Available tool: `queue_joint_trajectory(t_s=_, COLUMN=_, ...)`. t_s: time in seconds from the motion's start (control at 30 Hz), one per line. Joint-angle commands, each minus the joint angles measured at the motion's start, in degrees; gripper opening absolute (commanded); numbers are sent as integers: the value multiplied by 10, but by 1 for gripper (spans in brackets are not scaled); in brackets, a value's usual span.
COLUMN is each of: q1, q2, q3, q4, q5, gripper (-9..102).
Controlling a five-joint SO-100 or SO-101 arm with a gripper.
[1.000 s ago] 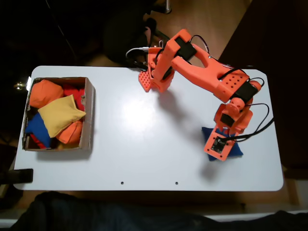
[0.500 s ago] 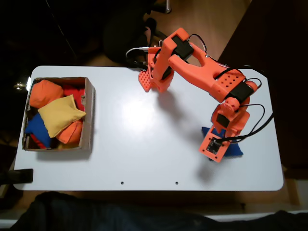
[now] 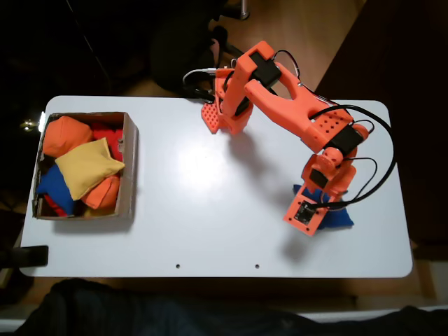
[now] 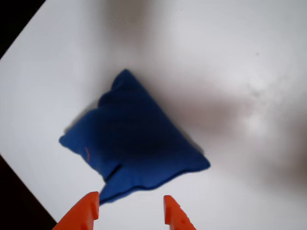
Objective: Grasp a bag and put it in the box.
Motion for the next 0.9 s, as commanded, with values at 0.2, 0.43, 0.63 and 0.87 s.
queue_joint_trajectory(t_s=0.2, q1=-3, q2=3, q3=30, q4=-15, q5=-14, gripper=45)
queue_joint_trajectory(t_s=0.43, q1=-8, q2=-10, q3=46, q4=-15, q5=-15, gripper=56)
queue_joint_trajectory(t_s=0.63, q1=-16, q2=-24, q3=57, q4=-16, q5=-18, gripper=60)
queue_joint_trajectory(t_s=0.87, q1=-21, q2=-39, q3=66, q4=-18, q5=-20, gripper=62)
